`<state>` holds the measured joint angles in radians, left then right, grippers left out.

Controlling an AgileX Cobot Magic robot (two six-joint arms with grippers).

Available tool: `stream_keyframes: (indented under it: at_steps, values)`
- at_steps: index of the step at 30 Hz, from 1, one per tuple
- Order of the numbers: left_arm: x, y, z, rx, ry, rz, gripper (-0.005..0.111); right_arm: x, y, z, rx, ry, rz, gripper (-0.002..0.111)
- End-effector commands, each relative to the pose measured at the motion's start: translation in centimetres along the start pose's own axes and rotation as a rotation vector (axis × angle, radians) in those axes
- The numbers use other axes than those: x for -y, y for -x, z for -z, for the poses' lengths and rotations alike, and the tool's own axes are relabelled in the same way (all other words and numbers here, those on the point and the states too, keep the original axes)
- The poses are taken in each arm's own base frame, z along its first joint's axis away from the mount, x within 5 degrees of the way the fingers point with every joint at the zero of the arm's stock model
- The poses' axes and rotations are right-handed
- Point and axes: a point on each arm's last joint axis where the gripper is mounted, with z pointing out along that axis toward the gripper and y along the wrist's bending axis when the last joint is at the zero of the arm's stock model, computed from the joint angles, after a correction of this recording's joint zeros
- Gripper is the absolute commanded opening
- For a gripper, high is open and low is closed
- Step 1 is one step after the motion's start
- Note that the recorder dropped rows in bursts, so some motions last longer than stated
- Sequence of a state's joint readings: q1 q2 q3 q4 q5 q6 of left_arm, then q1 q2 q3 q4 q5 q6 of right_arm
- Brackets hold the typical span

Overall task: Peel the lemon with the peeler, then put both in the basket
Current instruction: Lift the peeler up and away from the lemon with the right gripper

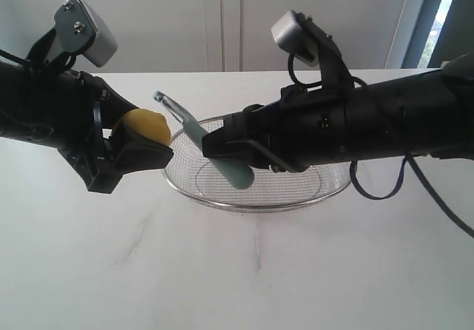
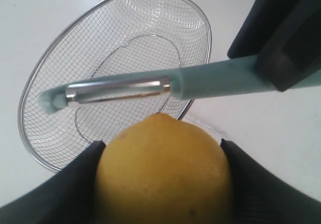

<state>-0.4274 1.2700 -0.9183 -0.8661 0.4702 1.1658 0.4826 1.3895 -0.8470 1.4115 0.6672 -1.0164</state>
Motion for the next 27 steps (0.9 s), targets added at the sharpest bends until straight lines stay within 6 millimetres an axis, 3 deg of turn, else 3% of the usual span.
stream_keyframes:
  at_steps: [1, 10, 14, 20, 24, 27]
  values:
    - [0.3, 0.2, 0.1, 0.008, -0.022, 0.011, 0.000, -0.8, 0.4, 1.2, 0.041, 0.008, 0.025, 0.000]
    - [0.3, 0.2, 0.1, 0.008, -0.022, 0.011, 0.000, -3.3, 1.2, 4.6, 0.155, -0.028, 0.132, 0.000]
    - [0.3, 0.2, 0.1, 0.007, -0.026, 0.015, 0.000, -2.9, 1.6, 7.1, 0.230, -0.260, 0.218, 0.000]
    - [0.4, 0.2, 0.1, 0.011, -0.035, 0.024, 0.000, -0.2, 4.4, 9.5, 0.207, -0.513, 0.216, 0.000]
    - [0.4, 0.2, 0.1, 0.011, -0.036, 0.024, 0.000, 2.6, 6.4, 8.5, 0.121, -0.569, 0.190, 0.000]
    - [0.4, 0.2, 0.1, 0.010, -0.039, 0.024, 0.000, 4.5, 6.8, 7.2, 0.078, -0.594, 0.179, 0.000]
